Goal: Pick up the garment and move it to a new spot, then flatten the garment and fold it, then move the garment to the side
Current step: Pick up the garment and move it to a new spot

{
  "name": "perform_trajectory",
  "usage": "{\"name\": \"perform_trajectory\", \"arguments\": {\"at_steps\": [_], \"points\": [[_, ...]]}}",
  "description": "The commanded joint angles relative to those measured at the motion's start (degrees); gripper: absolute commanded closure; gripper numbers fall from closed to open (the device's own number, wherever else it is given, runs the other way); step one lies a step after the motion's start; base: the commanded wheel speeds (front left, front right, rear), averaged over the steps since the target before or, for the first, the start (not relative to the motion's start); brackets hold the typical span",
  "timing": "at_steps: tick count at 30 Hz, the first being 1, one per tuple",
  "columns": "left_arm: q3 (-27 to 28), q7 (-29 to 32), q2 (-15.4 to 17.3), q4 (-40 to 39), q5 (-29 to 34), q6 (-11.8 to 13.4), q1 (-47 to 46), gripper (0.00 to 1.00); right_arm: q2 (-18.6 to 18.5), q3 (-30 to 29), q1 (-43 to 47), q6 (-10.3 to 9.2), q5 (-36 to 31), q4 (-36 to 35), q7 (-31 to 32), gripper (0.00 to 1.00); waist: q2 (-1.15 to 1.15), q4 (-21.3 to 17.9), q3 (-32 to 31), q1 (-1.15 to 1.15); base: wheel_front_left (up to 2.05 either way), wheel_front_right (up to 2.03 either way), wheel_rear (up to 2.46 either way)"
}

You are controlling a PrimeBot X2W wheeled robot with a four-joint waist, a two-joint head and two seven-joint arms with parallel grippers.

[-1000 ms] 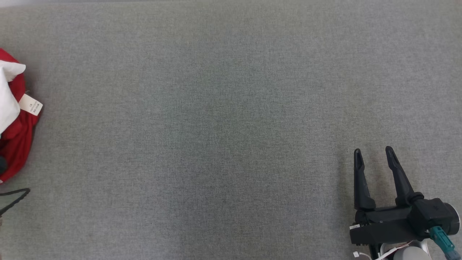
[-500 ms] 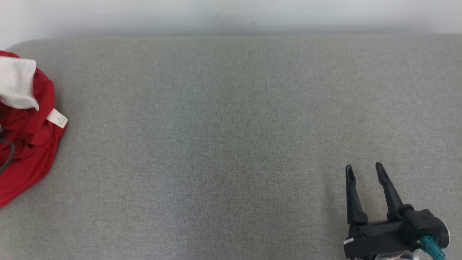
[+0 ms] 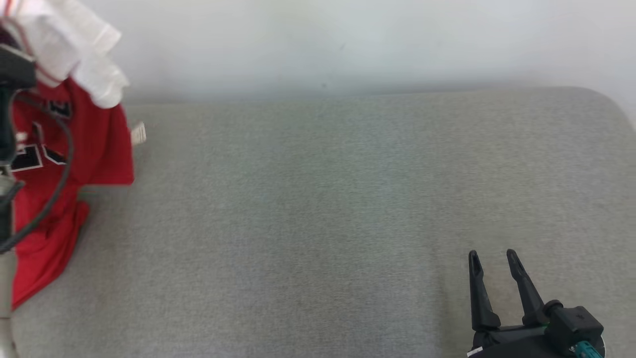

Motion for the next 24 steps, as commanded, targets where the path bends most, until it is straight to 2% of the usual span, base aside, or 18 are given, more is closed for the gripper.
{"name": "perform_trajectory", "arguments": {"at_steps": [1,7,12,18,24], "points": [[-0.6,0.7,-0.8,-2.0,-0.2,-0.1,-0.5,1.00,0.1,0.1,0.5,-0.12,0.4,0.2,-0.1,0.00,0.00,-2.6,-2.1,0.01,0.00,0.00,0.00],[-3.5,4.6,-5.1,-12.1,-1.9,0.4,0.8,1.00,0.1,1.1,1.3,-0.12,1.2,0.7,0.0,0.00,0.00,-6.6,-3.4,0.01,0.00,0.00,0.00],[-6.5,7.5,-9.5,-19.0,-2.9,1.8,1.3,1.00,0.1,1.2,1.1,-0.12,1.8,1.0,0.0,0.00,0.00,-9.7,-3.3,0.01,0.00,0.00,0.00],[-9.8,9.0,-14.2,-21.8,-3.0,2.6,0.5,1.00,0.1,2.1,0.5,-0.12,2.7,1.6,0.0,0.00,0.00,-13.1,-3.1,0.01,0.00,0.00,0.00],[-12.2,8.8,-15.8,-21.0,-2.6,2.7,3.9,1.00,0.1,2.8,0.5,-0.12,3.2,1.8,0.0,0.00,0.00,-15.4,-2.6,0.01,0.00,0.00,0.00]]}}
